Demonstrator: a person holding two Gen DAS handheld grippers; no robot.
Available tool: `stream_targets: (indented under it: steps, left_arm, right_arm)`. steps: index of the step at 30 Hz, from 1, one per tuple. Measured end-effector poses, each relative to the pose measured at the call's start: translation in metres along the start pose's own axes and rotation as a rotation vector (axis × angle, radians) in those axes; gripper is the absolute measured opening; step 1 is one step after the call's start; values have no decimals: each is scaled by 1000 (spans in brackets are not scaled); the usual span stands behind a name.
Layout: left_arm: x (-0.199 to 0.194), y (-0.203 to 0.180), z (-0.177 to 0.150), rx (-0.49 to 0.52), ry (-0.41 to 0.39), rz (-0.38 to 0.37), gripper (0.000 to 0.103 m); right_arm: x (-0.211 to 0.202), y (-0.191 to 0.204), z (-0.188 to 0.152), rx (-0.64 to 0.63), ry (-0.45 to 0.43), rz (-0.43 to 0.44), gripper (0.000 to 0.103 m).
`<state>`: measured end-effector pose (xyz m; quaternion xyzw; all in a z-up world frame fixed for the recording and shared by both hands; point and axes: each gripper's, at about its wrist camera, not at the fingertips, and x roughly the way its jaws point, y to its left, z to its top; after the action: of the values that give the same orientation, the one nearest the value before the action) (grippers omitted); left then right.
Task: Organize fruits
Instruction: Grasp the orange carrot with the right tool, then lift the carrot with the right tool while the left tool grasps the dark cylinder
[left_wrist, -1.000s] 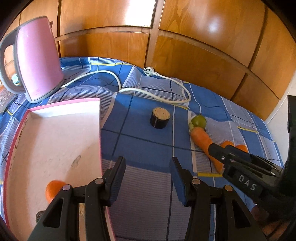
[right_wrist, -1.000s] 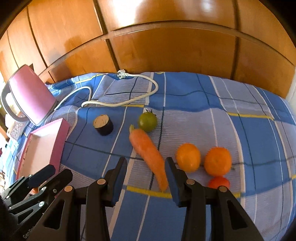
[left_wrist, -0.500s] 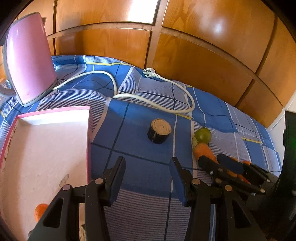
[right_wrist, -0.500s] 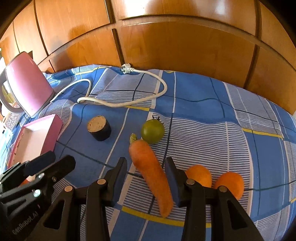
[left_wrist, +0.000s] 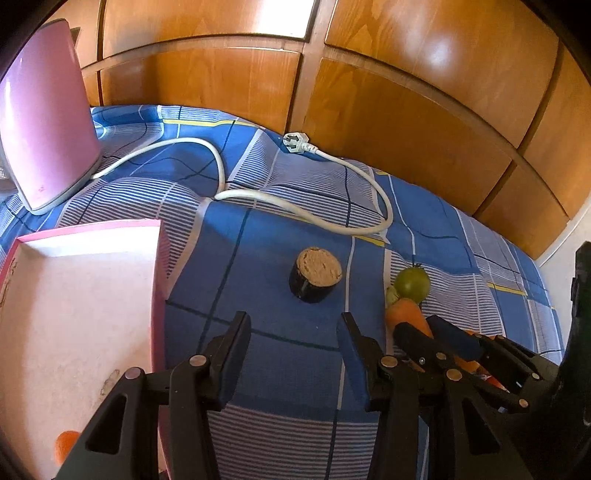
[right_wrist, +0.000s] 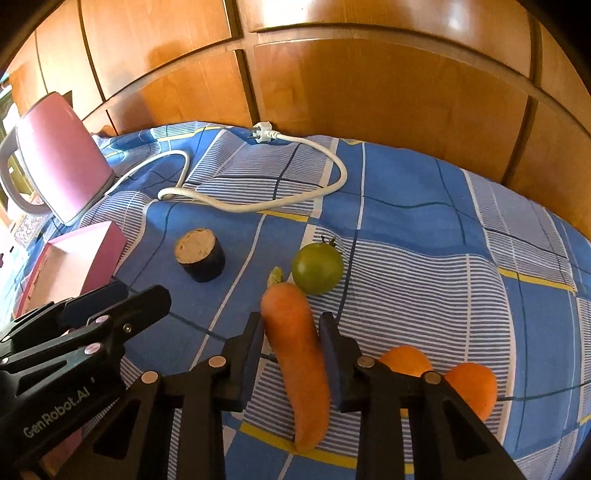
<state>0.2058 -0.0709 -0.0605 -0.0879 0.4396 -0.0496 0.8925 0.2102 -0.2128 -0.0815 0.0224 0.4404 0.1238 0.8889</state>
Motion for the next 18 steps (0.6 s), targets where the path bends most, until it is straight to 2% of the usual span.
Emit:
stream_targets:
  steps: [18]
  left_arm:
    - [15, -4, 14, -23, -2, -29, 49]
  right_arm:
    - [10, 0, 10, -25, -28, -31, 30]
